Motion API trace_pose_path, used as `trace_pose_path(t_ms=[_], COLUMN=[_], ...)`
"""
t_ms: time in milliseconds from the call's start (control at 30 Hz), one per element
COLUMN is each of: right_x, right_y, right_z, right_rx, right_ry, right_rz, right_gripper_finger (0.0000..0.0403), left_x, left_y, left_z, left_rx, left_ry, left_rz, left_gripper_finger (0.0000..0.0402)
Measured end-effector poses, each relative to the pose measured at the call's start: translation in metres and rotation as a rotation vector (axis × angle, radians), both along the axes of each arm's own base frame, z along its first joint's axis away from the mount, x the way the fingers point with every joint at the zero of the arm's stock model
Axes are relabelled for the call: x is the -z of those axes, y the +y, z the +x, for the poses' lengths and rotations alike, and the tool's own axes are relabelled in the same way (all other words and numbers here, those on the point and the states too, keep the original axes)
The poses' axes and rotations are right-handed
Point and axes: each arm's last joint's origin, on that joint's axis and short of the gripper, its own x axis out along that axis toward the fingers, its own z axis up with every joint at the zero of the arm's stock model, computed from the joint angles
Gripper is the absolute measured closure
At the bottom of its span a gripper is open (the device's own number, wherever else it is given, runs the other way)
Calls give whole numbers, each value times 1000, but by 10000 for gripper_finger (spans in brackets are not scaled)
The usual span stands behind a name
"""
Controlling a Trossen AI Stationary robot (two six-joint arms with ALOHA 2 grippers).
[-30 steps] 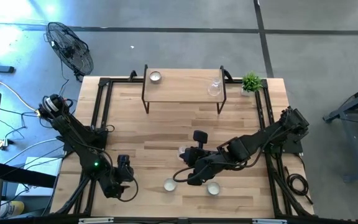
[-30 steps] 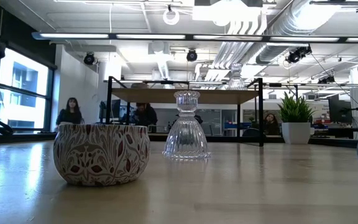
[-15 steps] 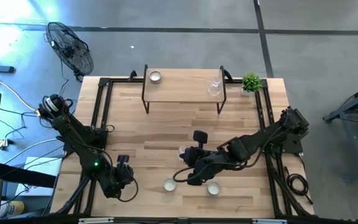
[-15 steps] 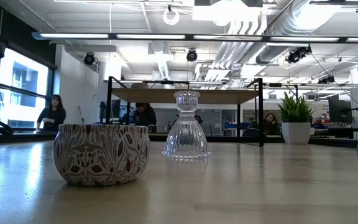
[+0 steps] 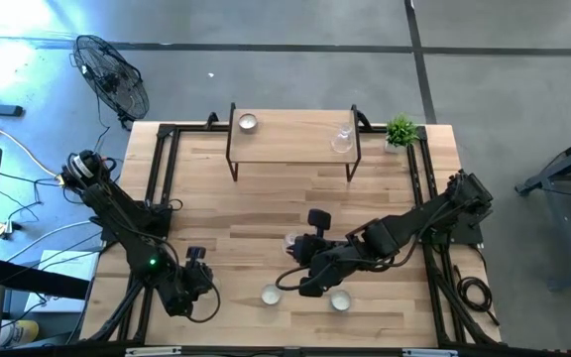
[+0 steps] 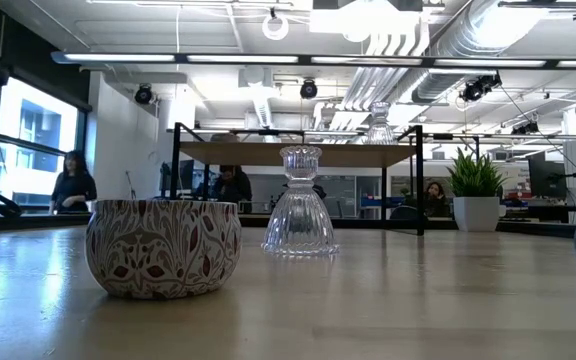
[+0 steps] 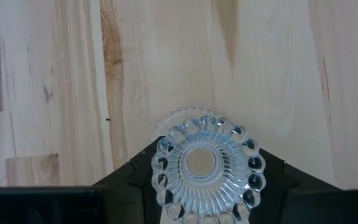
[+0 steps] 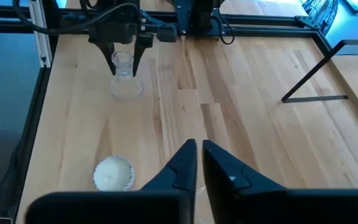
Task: Pick & Place candle stick holders
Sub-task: Put the bottom transparent candle holder on the shelf
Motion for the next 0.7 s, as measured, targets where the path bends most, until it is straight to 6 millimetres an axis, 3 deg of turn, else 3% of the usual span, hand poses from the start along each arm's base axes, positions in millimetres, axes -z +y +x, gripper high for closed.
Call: trace_pose_path(t_ms=[400,700], right_x=[6,5], right_y=[0,-2], right_z=[4,6], right_rx=[27,54], right_ry=[-3,-18], right_rz=[-57,-67], right_gripper_finger=[220,141], left_x=[-2,-2], left_y=[0,0], left_z=[0,0], left_rx=[-4,-4], left_ry=[-4,-5], left_rz=[8,9], left_gripper_finger=[247,247])
